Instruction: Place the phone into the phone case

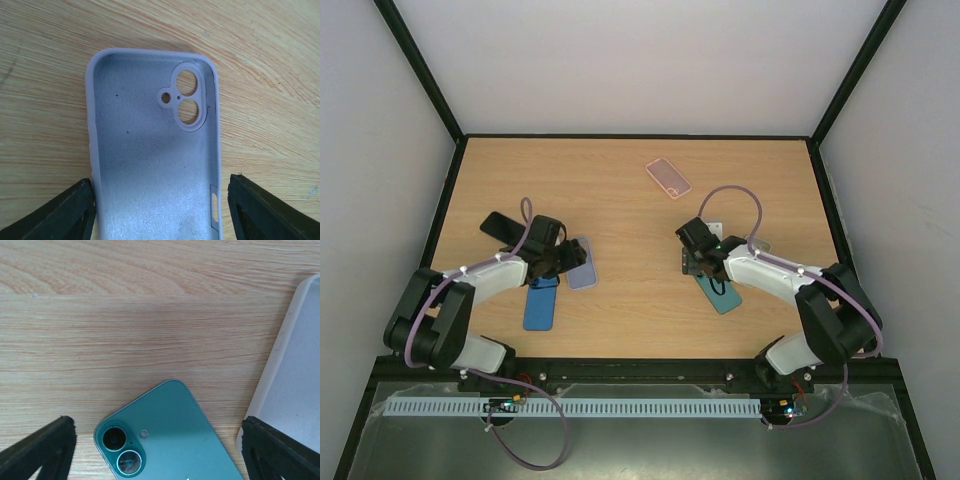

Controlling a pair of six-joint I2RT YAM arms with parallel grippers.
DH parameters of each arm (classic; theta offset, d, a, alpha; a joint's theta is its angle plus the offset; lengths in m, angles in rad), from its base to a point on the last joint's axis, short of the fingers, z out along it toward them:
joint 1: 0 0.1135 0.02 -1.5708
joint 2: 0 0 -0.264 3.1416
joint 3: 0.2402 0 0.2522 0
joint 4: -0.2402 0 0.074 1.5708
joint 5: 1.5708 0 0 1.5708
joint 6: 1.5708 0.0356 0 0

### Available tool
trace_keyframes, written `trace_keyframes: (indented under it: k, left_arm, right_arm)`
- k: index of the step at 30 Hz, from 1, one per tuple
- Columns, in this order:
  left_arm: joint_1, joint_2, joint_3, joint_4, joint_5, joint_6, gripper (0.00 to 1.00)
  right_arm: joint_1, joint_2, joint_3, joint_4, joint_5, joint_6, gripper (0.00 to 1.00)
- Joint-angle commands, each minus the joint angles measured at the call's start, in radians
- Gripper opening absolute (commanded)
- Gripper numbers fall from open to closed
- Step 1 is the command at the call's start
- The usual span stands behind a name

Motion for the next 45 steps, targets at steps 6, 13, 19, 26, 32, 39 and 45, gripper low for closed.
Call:
trace_keyframes:
  k: [6,13,19,26,32,39,45]
  left_arm:
    - [-0.001,0.059,0.018,0.065,0.021,0.070,0.70]
    - [-0.009,0.073,0.020,0.133,0.094,0.089,0.66]
    - [-0.014,0.097,0.029,0.181,0.141,0.091,0.66]
    - [-0.014,0.096,0.030,0.210,0.171,0.095,0.67]
    - [-0.014,0.036,0.017,0.162,0.150,0.098,0.68]
    - [-0.016,-0.053,0.007,0.048,0.090,0.104,0.80]
    - [-0.018,-0.069,-0.018,0.028,0.110,0.103,0.83]
  right_arm:
    - [-0.004,0.079,0.012,-0.058,-0.055,0.042,0.91]
    - [-0.004,0.101,-0.039,-0.063,0.000,0.118,0.98]
    - [-0.005,0.061,-0.072,-0.038,-0.042,0.134,0.97]
    - [-0.004,0.035,-0.102,0.000,-0.097,0.163,0.97]
    - [-0.004,-0.050,-0.125,0.062,-0.236,0.265,0.98]
    - [-0.038,-0.236,-0.171,0.033,-0.089,0.423,0.98]
    - [-0.129,-0.305,-0.221,0.002,-0.073,0.411,0.97]
